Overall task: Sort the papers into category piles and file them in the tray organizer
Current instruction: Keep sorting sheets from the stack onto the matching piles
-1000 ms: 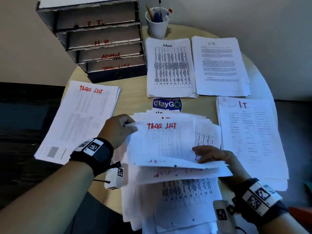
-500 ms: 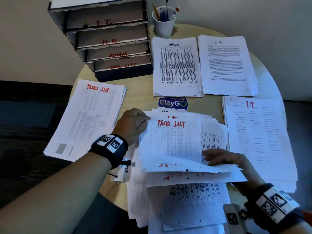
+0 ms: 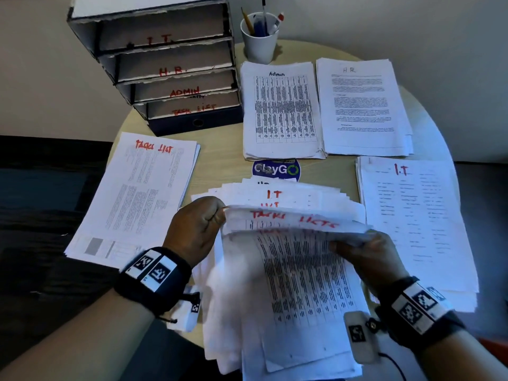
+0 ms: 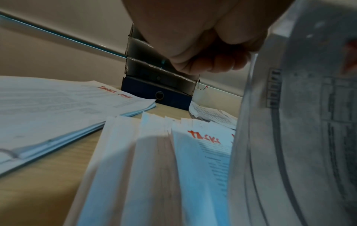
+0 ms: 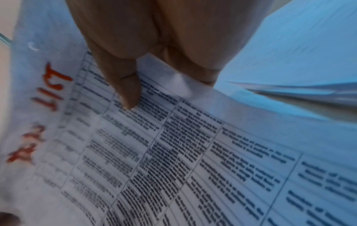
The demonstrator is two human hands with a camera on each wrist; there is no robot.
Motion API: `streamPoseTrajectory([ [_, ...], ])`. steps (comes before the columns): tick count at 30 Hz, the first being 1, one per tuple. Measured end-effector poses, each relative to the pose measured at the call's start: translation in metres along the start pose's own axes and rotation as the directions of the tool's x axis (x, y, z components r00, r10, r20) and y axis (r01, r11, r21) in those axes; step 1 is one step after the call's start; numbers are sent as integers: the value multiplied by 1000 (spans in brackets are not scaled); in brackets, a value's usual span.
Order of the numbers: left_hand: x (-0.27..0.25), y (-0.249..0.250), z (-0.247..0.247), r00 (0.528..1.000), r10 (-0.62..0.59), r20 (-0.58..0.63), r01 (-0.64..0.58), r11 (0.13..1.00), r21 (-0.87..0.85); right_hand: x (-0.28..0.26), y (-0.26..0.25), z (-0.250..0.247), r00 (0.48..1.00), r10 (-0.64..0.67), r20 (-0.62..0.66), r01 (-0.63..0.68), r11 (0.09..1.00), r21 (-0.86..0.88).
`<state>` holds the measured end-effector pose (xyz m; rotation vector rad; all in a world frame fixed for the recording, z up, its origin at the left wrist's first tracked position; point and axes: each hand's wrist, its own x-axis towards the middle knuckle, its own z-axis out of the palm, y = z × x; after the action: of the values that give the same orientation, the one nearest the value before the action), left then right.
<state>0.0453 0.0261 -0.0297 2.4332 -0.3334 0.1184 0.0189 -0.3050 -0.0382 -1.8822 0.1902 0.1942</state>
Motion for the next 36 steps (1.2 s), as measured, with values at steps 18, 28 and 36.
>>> streamPoseTrajectory([
  [18,22,-15,20,775,-583,245,604,566,-562,-15,-1,0,971,-124,-205,81,975,-206],
  [28,23,-3,22,764,-585,273,594,474,-650,-40,-7,-35,982,105,158,-152,932,328],
  [36,-12,49,-21,806,-52,589,515,552,-656,-24,-1,-23,958,178,223,-200,976,81],
])
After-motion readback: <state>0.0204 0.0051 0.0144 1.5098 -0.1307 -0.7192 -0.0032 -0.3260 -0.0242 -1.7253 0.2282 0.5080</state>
